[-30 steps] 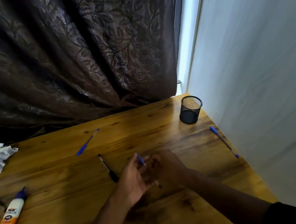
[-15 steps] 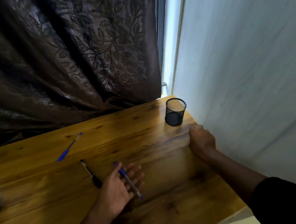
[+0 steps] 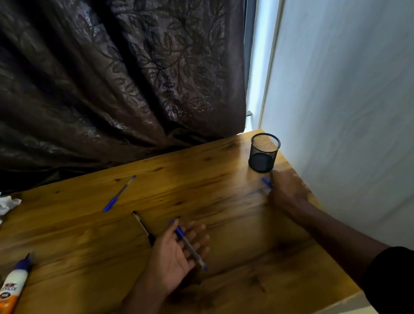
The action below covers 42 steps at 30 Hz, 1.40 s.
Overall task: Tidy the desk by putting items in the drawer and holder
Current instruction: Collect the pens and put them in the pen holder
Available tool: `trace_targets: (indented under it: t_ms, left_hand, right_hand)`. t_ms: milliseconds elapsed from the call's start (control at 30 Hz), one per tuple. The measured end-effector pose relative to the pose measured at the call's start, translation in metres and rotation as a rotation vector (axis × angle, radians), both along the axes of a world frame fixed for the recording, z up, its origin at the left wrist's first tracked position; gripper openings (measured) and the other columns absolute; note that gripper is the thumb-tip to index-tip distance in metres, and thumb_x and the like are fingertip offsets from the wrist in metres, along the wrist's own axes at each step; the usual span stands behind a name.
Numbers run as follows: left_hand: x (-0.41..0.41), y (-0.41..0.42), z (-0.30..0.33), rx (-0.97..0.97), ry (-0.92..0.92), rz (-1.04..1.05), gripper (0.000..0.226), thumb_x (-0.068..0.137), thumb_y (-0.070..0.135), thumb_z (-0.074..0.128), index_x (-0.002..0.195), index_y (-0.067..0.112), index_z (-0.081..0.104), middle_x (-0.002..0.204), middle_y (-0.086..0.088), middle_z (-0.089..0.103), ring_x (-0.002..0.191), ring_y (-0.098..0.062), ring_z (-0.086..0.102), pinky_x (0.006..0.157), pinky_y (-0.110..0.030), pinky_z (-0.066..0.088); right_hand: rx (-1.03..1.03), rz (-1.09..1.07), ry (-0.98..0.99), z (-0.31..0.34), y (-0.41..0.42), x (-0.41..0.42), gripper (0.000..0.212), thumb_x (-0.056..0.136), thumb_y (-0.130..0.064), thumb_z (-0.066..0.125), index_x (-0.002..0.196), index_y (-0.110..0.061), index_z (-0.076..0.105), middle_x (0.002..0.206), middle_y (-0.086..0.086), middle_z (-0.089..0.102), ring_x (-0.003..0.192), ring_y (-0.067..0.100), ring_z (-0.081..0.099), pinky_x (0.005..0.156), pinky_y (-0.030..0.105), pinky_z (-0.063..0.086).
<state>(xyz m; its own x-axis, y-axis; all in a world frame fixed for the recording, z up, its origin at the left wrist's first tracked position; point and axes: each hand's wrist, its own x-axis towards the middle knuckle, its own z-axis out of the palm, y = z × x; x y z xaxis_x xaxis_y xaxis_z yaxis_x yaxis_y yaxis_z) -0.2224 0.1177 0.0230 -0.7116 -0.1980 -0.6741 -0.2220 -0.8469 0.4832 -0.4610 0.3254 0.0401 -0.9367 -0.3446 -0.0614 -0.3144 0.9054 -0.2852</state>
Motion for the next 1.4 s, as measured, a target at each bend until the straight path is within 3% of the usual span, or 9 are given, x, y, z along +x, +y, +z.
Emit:
trace_targets:
  t_ms: [167,300,467,733,933,1067,1233,1333,1400]
  left_hand:
    - [0.004,-0.007,0.005,-0.012,-0.013,0.029,0.052,0.101,0.043,0.052,0.138,0.006,0.057,0.13,-0.019,0.068,0.125,-0.04,0.061,0.113,-0.057,0.04]
    - [0.011,-0.016,0.007,-0.033,-0.019,0.092,0.054,0.102,0.048,0.049,0.134,0.005,0.061,0.125,-0.018,0.07,0.118,-0.04,0.065,0.109,-0.056,0.045]
    - [0.028,-0.02,0.007,-0.023,0.007,0.176,0.053,0.102,0.057,0.042,0.115,0.014,0.07,0.095,-0.011,0.076,0.09,-0.028,0.066,0.08,-0.041,0.05]
    - [0.069,-0.049,-0.001,-0.038,-0.053,0.302,0.058,0.104,0.056,0.039,0.117,0.006,0.067,0.1,-0.017,0.077,0.097,-0.035,0.068,0.091,-0.049,0.05]
    - [0.109,-0.078,-0.008,0.002,-0.024,0.362,0.051,0.101,0.053,0.046,0.124,0.011,0.063,0.109,-0.012,0.075,0.093,-0.03,0.07,0.087,-0.045,0.051]
    - [0.131,-0.099,-0.009,-0.007,-0.005,0.404,0.054,0.102,0.051,0.046,0.131,0.009,0.062,0.119,-0.014,0.073,0.104,-0.032,0.068,0.094,-0.049,0.05]
    - [0.143,-0.121,-0.01,-0.022,-0.033,0.404,0.056,0.102,0.054,0.044,0.132,0.01,0.062,0.122,-0.014,0.073,0.113,-0.033,0.067,0.095,-0.049,0.051]
    - [0.148,-0.132,-0.011,-0.013,-0.024,0.387,0.059,0.102,0.056,0.042,0.13,0.009,0.063,0.123,-0.014,0.073,0.113,-0.033,0.066,0.094,-0.047,0.05]
    - [0.15,-0.138,-0.011,-0.01,-0.018,0.377,0.062,0.102,0.059,0.039,0.129,0.009,0.064,0.122,-0.014,0.073,0.11,-0.032,0.067,0.092,-0.045,0.05]
  right_hand:
    - [-0.191,0.111,-0.054,0.019,-0.064,0.058,0.013,0.082,-0.016,0.07,0.094,-0.018,0.067,0.09,0.006,0.067,0.082,0.028,0.066,0.065,0.034,0.054]
    - [-0.304,0.246,-0.205,0.035,-0.113,0.109,0.015,0.082,-0.027,0.075,0.071,-0.02,0.067,0.065,-0.005,0.063,0.061,0.014,0.06,0.058,0.032,0.05]
    - [-0.303,0.422,-0.339,0.025,-0.154,0.169,0.01,0.078,-0.024,0.075,0.086,-0.019,0.073,0.083,-0.001,0.073,0.08,0.019,0.07,0.068,0.037,0.059]
    - [-0.338,0.428,-0.27,0.011,-0.192,0.18,0.012,0.082,-0.026,0.069,0.093,-0.024,0.072,0.091,-0.006,0.073,0.085,0.014,0.069,0.073,0.036,0.06]
    - [0.061,0.508,-0.238,-0.007,-0.226,0.171,0.038,0.078,-0.019,0.077,0.114,-0.016,0.069,0.118,0.011,0.068,0.112,0.032,0.066,0.081,0.036,0.057]
    - [0.097,0.472,-0.227,-0.021,-0.233,0.176,0.049,0.089,-0.029,0.071,0.136,-0.021,0.058,0.136,0.011,0.06,0.126,0.033,0.059,0.097,0.039,0.054]
    - [0.027,0.452,-0.217,-0.022,-0.239,0.18,0.035,0.085,-0.039,0.069,0.117,-0.024,0.065,0.122,0.002,0.065,0.115,0.024,0.063,0.09,0.033,0.052]
    - [-0.176,0.58,-0.248,-0.002,-0.249,0.182,0.014,0.082,-0.026,0.074,0.096,-0.027,0.072,0.097,-0.012,0.07,0.097,0.011,0.067,0.084,0.033,0.057]
    - [-0.262,0.72,-0.26,0.012,-0.257,0.186,0.015,0.081,-0.02,0.076,0.093,-0.028,0.073,0.096,-0.011,0.073,0.093,0.007,0.068,0.083,0.036,0.058]
